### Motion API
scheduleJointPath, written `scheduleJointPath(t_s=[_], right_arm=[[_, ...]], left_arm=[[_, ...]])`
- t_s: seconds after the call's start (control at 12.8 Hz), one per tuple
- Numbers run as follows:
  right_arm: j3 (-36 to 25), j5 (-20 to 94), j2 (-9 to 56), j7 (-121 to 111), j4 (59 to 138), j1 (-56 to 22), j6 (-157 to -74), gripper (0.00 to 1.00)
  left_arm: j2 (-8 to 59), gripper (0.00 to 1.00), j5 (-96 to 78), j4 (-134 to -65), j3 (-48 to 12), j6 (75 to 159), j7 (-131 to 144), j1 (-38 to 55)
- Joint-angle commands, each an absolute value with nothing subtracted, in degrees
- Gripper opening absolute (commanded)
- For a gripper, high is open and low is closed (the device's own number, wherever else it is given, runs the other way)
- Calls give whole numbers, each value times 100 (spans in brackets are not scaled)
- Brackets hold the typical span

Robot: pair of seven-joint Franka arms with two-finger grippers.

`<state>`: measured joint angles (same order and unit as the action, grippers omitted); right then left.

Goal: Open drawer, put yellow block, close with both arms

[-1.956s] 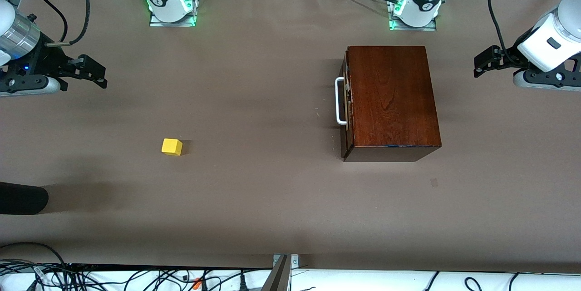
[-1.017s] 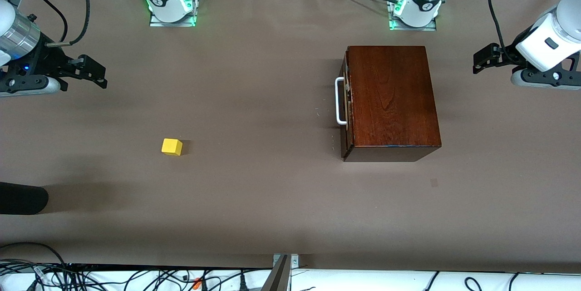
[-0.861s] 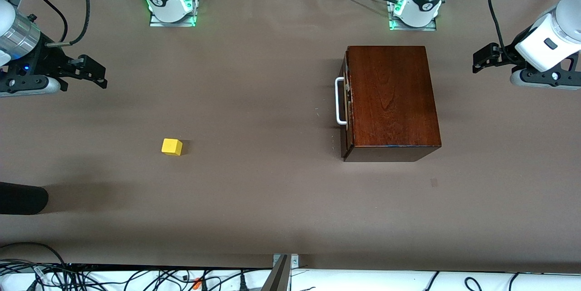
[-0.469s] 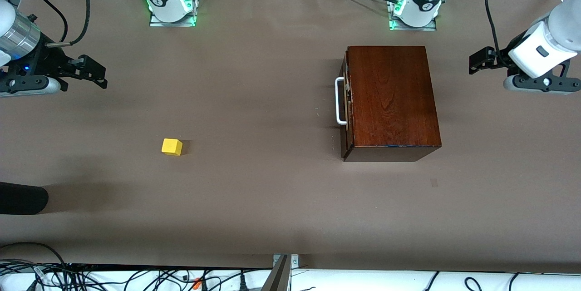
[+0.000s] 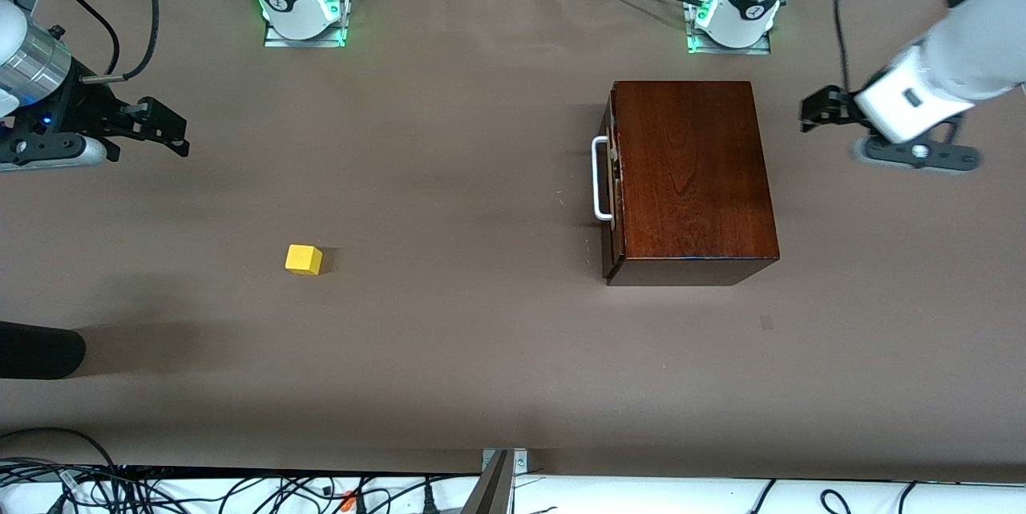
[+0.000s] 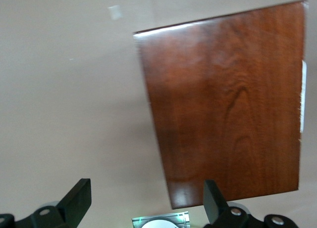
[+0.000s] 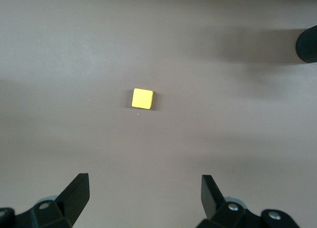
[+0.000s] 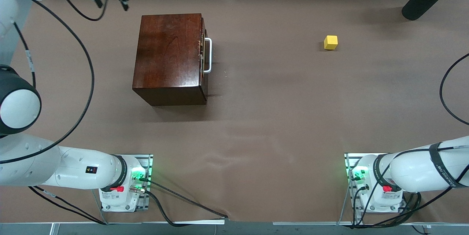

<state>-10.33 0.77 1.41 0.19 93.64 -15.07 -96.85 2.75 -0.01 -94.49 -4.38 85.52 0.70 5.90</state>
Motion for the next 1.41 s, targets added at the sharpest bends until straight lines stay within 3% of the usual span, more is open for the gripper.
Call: scheduleJointPath(t_s=[0.0, 0.39, 0.7, 0.94, 1.33], right_arm=[[-993, 35, 193, -35, 9237, -1459, -9650, 100], [-1002, 35, 193, -35, 9237, -1459, -9650, 100], [-993, 44, 193, -26, 9237, -1459, -9650, 100], [-993, 44, 193, -26, 9237, -1459, -9650, 100], [-993, 35, 193, -35, 9229, -1459, -9650, 100]], left_arm=[[641, 100, -27, -9264, -973, 8779, 813, 633], [1273, 100, 62, -9264, -2029, 9315, 2782, 825], [1967, 100, 630, -9237, -2057, 10202, 4084, 2010], [2512, 100, 1649, -9237, -2057, 10406, 4551, 2688], [2988, 100, 2241, -9246, -2013, 10758, 5159, 2830]])
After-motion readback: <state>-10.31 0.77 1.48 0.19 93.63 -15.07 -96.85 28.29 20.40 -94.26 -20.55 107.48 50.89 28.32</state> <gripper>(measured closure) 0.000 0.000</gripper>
